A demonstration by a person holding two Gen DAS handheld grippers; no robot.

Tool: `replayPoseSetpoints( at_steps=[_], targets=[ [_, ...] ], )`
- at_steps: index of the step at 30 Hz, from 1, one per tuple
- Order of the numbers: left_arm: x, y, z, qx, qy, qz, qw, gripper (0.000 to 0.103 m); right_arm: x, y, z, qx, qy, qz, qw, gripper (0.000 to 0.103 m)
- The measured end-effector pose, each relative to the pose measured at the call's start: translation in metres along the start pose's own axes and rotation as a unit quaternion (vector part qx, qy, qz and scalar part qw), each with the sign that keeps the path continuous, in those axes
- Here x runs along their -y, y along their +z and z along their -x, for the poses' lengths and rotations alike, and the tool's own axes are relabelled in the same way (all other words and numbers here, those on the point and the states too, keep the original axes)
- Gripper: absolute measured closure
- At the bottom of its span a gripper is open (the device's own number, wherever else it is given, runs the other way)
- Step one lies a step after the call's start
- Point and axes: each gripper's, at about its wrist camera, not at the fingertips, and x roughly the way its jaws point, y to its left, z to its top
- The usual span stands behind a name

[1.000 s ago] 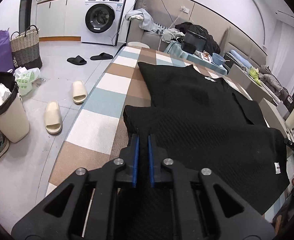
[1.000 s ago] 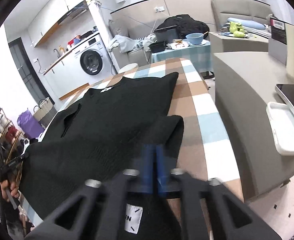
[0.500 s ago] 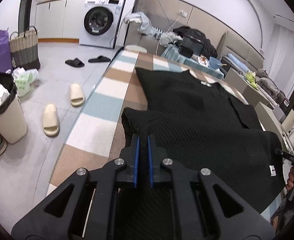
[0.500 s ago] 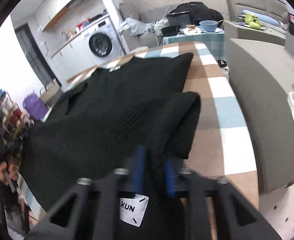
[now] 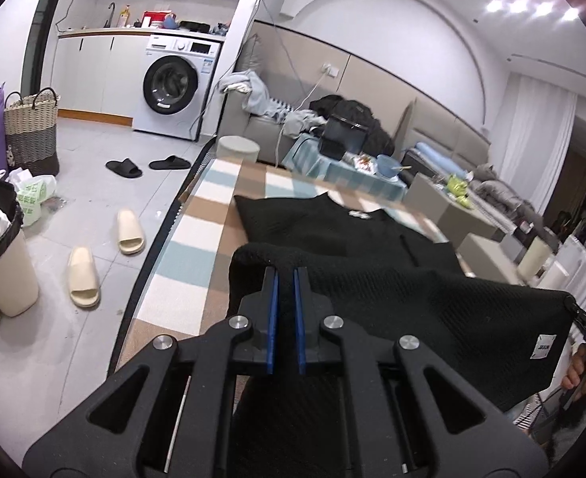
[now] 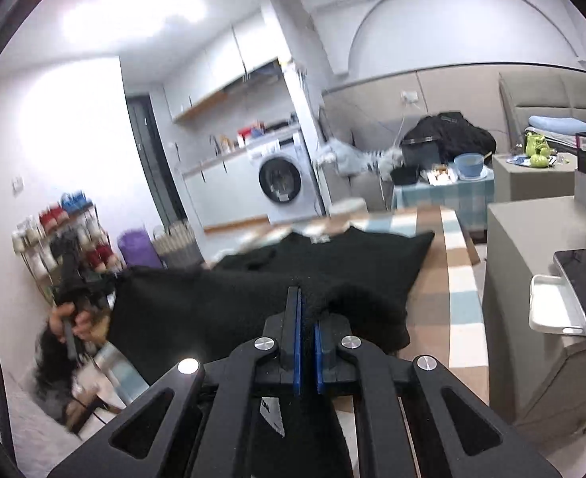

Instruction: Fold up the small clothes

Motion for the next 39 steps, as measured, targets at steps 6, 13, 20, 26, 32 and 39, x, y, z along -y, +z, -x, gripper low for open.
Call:
replayPoseSetpoints(
  at_steps=[6,13,20,26,32,39],
  targets=[
    [-0.014,0.010,0.001,-0.006,-0.010,0.033,0.9994,0.098,0.026,0.018,-0.005,0.029,0.016,-0.084,0.996,0.098],
    [-0.023,0.008,-0.076,-0.073,0.047,0.028,0.9958,0.098,0.059,0.023,-0.094,-0.062,-0.135,-0.106,0.983,0.098],
    [-0.020,-0.012,-0.116,-0.126,0.086,0.023,0.9881,0.081,0.087,0.002,-0.165,-0.183,-0.235,-0.092,0.950,0.087],
    [-0.004,-0.027,-0.127,-0.136,0.080,-0.001,0.9874,0.031,0.088,-0.013,-0.157,-0.195,-0.173,-0.103,0.960,0.058],
    [0.007,-0.030,-0.160,-0.165,0.085,-0.014,0.9825,0.056,0.070,-0.014,-0.174,-0.207,-0.152,-0.082,0.963,0.058],
    [0.003,-0.026,-0.174,-0.169,0.089,-0.024,0.9814,0.076,0.070,-0.010,-0.175,-0.205,-0.176,-0.068,0.960,0.057]
  ],
)
